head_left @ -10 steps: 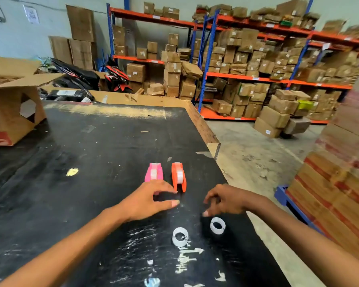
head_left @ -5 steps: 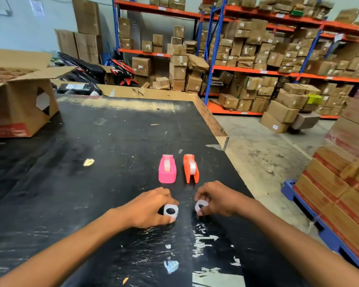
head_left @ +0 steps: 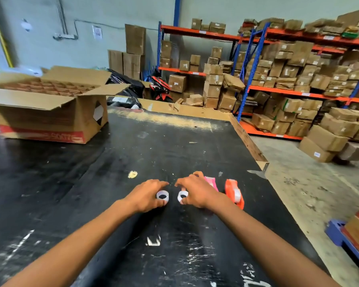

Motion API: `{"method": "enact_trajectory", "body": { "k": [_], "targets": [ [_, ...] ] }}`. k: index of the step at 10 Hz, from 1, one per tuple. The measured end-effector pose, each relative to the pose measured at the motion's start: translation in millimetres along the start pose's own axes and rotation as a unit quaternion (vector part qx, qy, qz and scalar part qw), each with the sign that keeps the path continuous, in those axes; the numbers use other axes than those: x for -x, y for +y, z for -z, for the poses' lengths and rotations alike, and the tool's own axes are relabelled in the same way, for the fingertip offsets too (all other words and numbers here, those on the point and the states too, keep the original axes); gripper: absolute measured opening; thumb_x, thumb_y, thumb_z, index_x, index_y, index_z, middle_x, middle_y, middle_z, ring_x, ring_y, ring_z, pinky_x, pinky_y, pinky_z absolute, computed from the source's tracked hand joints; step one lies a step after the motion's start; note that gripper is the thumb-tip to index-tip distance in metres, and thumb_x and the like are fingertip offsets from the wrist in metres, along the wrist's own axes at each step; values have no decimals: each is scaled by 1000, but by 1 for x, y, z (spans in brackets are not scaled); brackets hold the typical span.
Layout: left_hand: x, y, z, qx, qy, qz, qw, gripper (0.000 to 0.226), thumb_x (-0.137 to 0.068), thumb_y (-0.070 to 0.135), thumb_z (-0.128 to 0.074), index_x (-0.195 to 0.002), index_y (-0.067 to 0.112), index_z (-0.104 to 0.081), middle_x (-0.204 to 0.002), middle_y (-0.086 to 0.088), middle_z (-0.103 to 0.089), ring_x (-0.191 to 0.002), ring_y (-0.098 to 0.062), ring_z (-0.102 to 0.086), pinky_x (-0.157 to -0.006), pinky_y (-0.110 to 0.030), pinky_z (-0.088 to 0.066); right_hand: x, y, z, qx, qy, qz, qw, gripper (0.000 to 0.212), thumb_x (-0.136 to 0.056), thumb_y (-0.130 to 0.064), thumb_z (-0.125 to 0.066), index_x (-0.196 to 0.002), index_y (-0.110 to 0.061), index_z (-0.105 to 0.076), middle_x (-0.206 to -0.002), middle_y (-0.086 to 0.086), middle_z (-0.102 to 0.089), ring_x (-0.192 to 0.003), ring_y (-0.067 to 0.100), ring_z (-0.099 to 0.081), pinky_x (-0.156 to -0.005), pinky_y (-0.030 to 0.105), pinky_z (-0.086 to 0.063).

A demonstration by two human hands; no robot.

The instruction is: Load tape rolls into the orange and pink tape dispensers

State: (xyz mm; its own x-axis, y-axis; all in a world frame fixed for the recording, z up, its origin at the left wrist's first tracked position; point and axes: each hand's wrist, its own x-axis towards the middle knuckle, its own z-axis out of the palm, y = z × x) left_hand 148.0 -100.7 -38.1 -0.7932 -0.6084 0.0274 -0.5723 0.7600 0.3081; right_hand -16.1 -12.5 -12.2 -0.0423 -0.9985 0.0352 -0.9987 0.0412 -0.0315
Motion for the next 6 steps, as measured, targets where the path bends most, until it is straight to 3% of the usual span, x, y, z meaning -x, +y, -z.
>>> {"method": "enact_trajectory", "body": {
  "k": [2, 4, 5, 6],
  "targets": [
    [-18, 2, -1, -7, -28, 19, 999, 66, -82, 34, -61, -143, 20, -38, -141, -7, -53, -128, -28, -49, -99, -40, -45, -16, 4, -12, 16, -45, -37, 998, 54, -77, -29, -70, -126, -16, -51, -115, 10, -69, -114, 31, -57, -102, 39, -25],
    [-10, -4, -2, 10, -27, 33, 999, 75, -79, 39, -63, -146, 21, -32, -136, -7, -53, -127, -26, -47, -99, -39, -43, -6, 0, -7, 8, -41, -37, 998, 59, -78, -36, -69, -130, -18, -49, -122, 10, -66, -119, 32, -52, -106, 42, -26],
    [-1, -2, 4, 6, -6, 11, 1000, 75, -81, 42, -63, -146, 22, -31, -133, -4, -53, -127, -22, -45, -100, -36, -42, 7, 5, 8, -21, -18, -30, 999, 53, -83, -37, -64, -131, -19, -50, -123, 8, -65, -119, 29, -52, -108, 39, -24],
    [20, 4, 14, 16, 8, -1, 1000, 69, -83, 46, -62, -144, 26, -34, -130, 2, -54, -126, -15, -46, -101, -31, -41, 34, 12, 20, -75, 19, -30, 997, 47, -86, -40, -61, -128, -20, -54, -121, 2, -65, -118, 23, -52, -108, 26, -16]
  ]
}}
